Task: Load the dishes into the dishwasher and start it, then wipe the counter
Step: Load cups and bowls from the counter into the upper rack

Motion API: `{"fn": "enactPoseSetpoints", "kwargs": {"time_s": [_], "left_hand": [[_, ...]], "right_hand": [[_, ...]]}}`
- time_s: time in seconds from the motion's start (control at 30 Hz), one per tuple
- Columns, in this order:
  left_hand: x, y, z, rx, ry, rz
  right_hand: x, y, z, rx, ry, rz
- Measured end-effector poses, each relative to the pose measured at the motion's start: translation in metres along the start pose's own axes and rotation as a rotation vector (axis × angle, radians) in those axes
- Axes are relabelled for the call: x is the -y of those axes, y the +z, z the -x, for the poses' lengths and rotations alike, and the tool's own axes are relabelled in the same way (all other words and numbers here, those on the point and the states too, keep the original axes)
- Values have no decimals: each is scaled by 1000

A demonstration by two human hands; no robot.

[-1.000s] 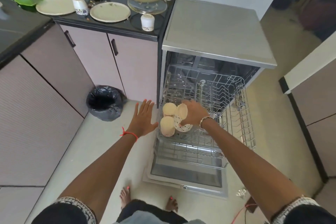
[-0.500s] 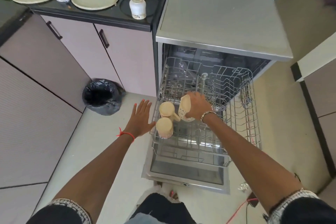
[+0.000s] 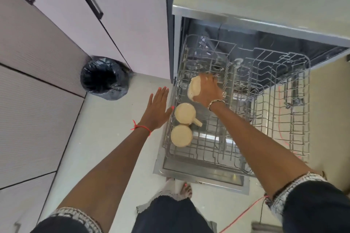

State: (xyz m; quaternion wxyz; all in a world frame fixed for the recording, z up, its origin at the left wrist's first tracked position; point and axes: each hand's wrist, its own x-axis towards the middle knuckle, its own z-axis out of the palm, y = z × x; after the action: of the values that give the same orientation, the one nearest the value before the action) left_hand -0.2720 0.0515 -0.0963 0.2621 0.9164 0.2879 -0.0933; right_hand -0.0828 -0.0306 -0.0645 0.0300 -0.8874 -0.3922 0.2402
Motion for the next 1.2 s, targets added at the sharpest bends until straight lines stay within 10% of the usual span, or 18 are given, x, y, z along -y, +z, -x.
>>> {"fn": "enactPoseSetpoints", "kwargs": {"time_s": [0.57,1.2], "left_hand": [[6,33,-11,18,79,229],[-9,4,9,34,72,-59]], "right_hand": [[9,50,-36,134,33,-193],[4,29,10,142,18,-194]]}}
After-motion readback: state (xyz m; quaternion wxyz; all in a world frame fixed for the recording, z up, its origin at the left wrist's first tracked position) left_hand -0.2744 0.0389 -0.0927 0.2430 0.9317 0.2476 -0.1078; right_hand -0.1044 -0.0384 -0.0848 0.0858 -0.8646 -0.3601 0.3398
